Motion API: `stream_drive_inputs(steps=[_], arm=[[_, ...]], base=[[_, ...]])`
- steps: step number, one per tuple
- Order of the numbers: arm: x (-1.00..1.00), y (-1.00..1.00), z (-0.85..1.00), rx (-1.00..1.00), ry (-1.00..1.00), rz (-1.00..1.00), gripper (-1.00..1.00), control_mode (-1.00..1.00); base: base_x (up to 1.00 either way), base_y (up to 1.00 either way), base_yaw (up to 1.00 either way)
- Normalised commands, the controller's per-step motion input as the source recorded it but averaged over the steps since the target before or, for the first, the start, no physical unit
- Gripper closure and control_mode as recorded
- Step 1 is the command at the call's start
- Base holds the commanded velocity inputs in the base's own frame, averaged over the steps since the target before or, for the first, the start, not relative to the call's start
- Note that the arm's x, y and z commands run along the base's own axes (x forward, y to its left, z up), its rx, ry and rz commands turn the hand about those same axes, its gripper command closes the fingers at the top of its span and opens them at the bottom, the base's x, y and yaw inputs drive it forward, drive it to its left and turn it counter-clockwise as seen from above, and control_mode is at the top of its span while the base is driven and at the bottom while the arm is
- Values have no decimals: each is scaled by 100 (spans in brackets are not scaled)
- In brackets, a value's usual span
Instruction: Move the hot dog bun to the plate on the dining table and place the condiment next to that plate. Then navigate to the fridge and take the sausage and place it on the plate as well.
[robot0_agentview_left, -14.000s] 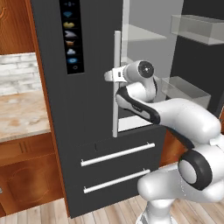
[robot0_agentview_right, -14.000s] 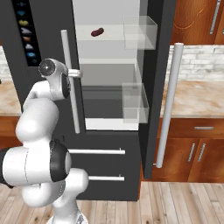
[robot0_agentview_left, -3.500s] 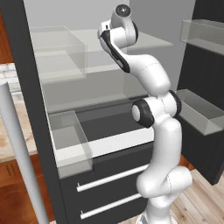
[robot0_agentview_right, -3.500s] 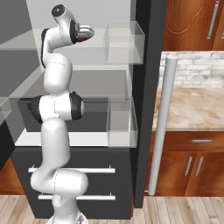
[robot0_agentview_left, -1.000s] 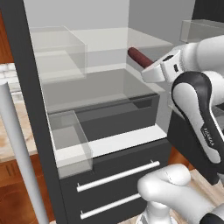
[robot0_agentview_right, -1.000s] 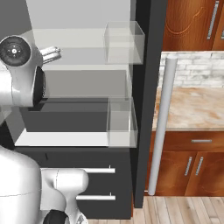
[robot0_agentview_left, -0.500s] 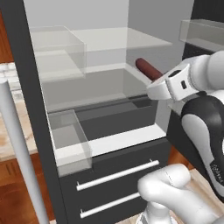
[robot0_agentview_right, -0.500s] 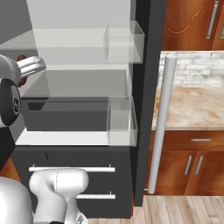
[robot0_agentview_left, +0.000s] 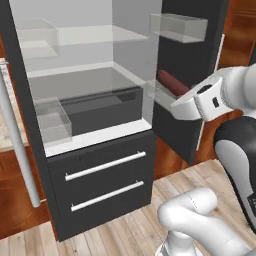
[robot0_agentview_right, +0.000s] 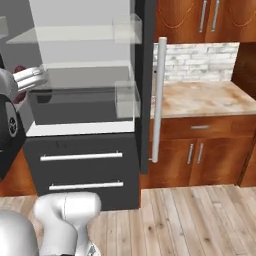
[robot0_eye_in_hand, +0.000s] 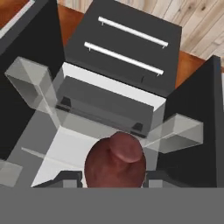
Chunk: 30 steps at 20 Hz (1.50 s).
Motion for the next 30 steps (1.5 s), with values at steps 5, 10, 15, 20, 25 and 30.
stream_drive_inputs(steps=[5, 10, 15, 20, 25, 30], arm=[[0, 0, 0, 0, 0, 0, 100, 100], [0, 0, 0, 0, 0, 0, 100, 100], [0, 0, 0, 0, 0, 0, 100, 100], [0, 0, 0, 0, 0, 0, 100, 100], [0, 0, 0, 0, 0, 0, 100, 100], [0, 0, 0, 0, 0, 0, 100, 100]], base=[[-87, 0, -47], [-75, 0, -54], [-64, 0, -61], [-50, 0, -66], [-41, -1, -67], [-37, 0, -66]])
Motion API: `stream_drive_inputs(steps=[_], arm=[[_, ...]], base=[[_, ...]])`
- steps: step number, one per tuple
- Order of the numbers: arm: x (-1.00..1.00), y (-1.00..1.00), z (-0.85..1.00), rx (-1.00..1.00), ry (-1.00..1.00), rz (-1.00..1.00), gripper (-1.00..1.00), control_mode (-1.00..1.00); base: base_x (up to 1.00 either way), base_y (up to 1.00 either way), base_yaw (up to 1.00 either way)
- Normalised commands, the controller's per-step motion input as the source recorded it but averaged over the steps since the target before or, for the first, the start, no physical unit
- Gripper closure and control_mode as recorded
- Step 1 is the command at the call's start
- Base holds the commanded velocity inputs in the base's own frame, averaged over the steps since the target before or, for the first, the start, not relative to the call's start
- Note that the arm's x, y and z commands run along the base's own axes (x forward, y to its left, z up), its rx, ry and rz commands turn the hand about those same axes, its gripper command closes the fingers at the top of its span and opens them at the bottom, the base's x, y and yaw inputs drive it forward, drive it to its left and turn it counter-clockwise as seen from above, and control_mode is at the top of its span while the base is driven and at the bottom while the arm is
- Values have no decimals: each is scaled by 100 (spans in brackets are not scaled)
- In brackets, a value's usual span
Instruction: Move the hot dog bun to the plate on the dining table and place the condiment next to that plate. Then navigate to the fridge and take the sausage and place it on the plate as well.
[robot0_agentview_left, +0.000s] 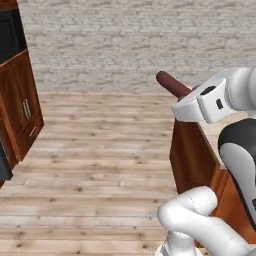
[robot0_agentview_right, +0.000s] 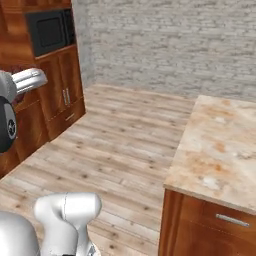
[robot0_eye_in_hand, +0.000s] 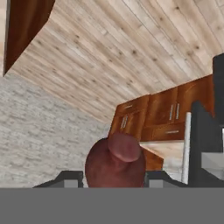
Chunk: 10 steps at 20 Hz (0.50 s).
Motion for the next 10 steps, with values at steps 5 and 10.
stream_drive_inputs(steps=[5, 10], arm=[[0, 0, 0, 0, 0, 0, 100, 100], [0, 0, 0, 0, 0, 0, 100, 100]], base=[[14, 5, -58], [92, 42, -40]])
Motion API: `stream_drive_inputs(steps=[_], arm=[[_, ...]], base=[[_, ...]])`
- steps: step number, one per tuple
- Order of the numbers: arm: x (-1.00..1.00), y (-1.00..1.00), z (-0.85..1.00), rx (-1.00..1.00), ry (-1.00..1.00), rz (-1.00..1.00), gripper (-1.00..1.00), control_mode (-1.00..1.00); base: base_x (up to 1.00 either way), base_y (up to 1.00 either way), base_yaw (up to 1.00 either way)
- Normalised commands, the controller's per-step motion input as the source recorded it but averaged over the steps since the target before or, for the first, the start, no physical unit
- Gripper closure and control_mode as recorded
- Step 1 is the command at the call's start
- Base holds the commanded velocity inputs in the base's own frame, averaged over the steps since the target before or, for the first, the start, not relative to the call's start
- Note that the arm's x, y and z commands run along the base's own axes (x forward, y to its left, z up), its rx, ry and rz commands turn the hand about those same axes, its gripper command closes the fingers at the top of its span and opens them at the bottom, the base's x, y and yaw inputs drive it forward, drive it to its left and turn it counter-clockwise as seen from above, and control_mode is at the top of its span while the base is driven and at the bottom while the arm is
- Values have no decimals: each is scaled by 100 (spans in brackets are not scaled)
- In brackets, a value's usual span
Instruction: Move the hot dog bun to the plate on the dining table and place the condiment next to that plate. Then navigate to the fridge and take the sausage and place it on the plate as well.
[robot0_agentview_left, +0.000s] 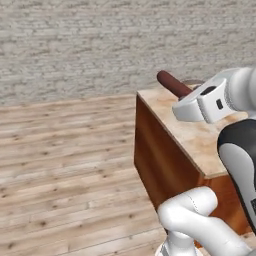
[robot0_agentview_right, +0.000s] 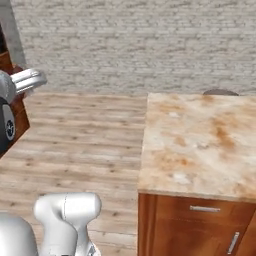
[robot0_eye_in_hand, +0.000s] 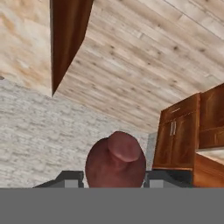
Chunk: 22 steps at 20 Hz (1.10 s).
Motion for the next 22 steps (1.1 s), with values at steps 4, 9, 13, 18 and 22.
stream_drive_inputs(steps=[4, 9, 13, 18, 22], arm=[[0, 0, 0, 0, 0, 0, 100, 100], [0, 0, 0, 0, 0, 0, 100, 100], [0, 0, 0, 0, 0, 0, 100, 100], [0, 0, 0, 0, 0, 0, 100, 100], [0, 0, 0, 0, 0, 0, 100, 100]], base=[[100, 69, -29], [100, 76, -18], [100, 61, -14], [100, 51, -18], [100, 36, -27]])
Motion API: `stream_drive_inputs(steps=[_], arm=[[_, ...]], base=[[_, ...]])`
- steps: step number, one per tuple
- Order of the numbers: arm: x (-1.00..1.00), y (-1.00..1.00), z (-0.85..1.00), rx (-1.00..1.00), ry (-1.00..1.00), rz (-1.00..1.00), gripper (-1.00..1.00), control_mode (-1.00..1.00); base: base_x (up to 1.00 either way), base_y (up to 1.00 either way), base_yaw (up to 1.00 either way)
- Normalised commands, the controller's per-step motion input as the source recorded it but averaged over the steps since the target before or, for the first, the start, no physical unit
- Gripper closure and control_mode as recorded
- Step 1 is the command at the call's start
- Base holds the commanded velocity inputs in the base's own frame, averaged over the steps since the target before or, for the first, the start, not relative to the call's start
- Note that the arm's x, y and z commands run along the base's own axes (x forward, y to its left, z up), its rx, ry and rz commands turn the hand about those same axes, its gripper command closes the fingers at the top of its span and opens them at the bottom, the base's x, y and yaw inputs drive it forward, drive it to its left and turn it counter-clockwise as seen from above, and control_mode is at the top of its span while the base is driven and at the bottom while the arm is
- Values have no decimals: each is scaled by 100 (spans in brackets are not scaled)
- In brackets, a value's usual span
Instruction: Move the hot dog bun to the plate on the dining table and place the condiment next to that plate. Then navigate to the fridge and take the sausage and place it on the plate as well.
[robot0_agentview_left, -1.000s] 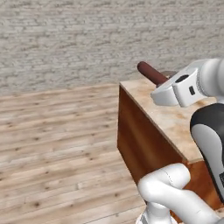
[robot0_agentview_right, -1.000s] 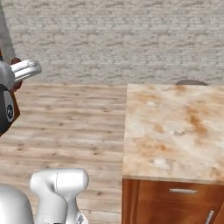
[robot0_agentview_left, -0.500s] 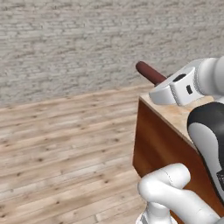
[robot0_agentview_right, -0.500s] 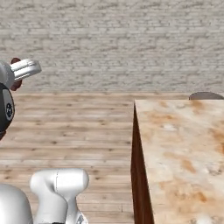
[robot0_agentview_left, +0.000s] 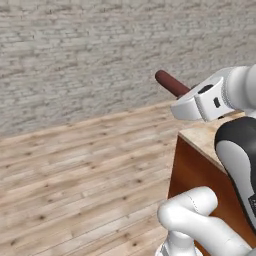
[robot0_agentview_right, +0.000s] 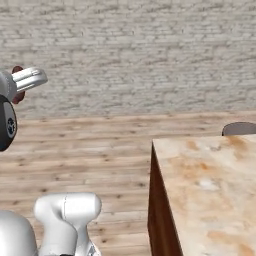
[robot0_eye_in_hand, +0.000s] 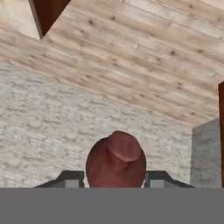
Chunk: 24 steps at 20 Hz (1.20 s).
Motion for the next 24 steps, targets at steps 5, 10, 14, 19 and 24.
stream_drive_inputs(steps=[5, 10, 14, 19, 24], arm=[[0, 0, 0, 0, 0, 0, 100, 100], [0, 0, 0, 0, 0, 0, 100, 100], [0, 0, 0, 0, 0, 0, 100, 100], [0, 0, 0, 0, 0, 0, 100, 100], [0, 0, 0, 0, 0, 0, 100, 100]], base=[[100, 45, -40], [100, 61, -39], [100, 86, -45], [100, 92, -51], [100, 88, -54]])
